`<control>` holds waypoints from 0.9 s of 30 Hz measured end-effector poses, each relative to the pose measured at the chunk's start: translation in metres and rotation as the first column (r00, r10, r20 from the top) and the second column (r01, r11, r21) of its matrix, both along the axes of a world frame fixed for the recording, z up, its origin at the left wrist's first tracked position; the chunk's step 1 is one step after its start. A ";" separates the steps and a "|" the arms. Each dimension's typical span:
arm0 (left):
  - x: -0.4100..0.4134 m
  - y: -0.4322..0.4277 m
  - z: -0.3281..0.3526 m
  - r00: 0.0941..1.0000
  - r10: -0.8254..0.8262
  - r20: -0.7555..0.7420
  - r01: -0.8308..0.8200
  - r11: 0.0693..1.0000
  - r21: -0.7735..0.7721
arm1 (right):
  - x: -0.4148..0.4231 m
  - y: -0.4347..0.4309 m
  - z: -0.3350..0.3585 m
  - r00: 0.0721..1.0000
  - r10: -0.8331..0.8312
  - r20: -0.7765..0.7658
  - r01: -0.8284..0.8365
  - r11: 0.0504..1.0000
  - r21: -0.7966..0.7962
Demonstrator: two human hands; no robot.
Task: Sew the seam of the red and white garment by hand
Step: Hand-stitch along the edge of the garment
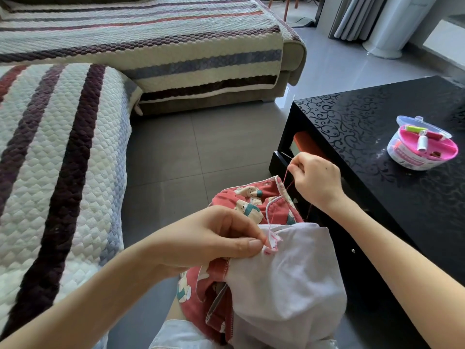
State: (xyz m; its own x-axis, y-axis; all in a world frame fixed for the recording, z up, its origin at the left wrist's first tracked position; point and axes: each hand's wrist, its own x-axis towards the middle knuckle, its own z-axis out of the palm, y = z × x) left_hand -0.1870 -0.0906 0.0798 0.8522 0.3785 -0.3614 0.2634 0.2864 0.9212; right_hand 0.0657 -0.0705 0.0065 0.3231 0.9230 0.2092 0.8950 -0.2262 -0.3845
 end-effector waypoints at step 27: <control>-0.006 0.002 0.001 0.996 0.085 -0.020 -0.085 0.996 -0.034 | -0.048 -0.058 0.059 0.393 0.355 -0.848 -0.635 0.772 0.029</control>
